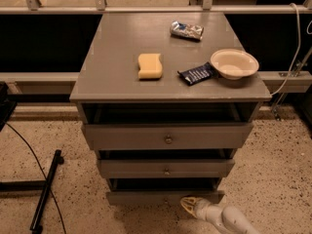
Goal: Close bottom drawer
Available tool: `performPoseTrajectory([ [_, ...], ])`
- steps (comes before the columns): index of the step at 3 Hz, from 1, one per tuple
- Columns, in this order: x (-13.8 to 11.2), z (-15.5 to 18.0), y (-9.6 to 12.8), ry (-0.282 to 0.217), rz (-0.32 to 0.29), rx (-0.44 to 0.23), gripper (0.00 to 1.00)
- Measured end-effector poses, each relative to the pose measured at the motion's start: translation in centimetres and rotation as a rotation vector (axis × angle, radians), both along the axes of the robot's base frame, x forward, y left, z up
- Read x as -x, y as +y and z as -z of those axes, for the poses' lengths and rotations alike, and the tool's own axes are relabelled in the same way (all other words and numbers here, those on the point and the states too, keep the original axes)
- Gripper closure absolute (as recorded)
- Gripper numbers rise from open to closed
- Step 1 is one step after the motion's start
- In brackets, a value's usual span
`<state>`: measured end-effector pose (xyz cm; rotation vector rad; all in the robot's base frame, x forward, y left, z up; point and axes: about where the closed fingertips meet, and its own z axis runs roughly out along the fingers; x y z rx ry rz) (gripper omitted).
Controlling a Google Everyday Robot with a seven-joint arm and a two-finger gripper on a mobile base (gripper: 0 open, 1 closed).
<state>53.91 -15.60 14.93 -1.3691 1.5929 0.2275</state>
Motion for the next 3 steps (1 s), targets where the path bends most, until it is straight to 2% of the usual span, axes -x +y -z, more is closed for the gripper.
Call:
performPoseTrajectory([
  [1,-2.2,0.0,-0.5,-0.037,0.049,0.01,1.0],
  [2,-4.1,0.3,-0.6,-0.052,0.057,0.001,1.0],
  [3,-4.7,0.7,-0.6,-0.055,0.038,-0.002,1.0],
])
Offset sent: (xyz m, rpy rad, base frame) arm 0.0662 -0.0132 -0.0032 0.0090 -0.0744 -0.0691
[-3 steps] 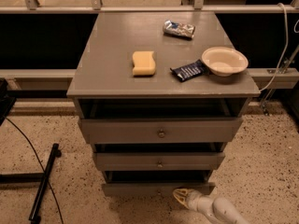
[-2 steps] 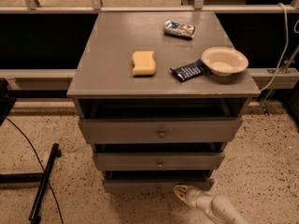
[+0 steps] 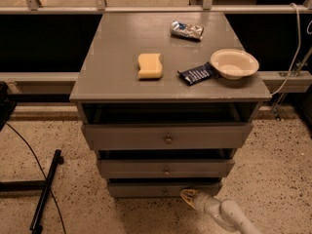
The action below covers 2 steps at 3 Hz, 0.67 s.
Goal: Close bottom drawer
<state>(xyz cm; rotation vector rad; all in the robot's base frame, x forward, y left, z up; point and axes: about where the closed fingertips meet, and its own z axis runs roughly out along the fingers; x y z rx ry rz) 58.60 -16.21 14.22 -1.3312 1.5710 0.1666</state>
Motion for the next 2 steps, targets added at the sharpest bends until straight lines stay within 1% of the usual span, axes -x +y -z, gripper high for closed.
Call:
performPoseTrajectory([
  [1,1.4,0.4,-0.6,0.001,-0.037,0.033,1.0],
  [2,4.7,0.5,-1.2,0.007,-0.078,0.026,1.0],
])
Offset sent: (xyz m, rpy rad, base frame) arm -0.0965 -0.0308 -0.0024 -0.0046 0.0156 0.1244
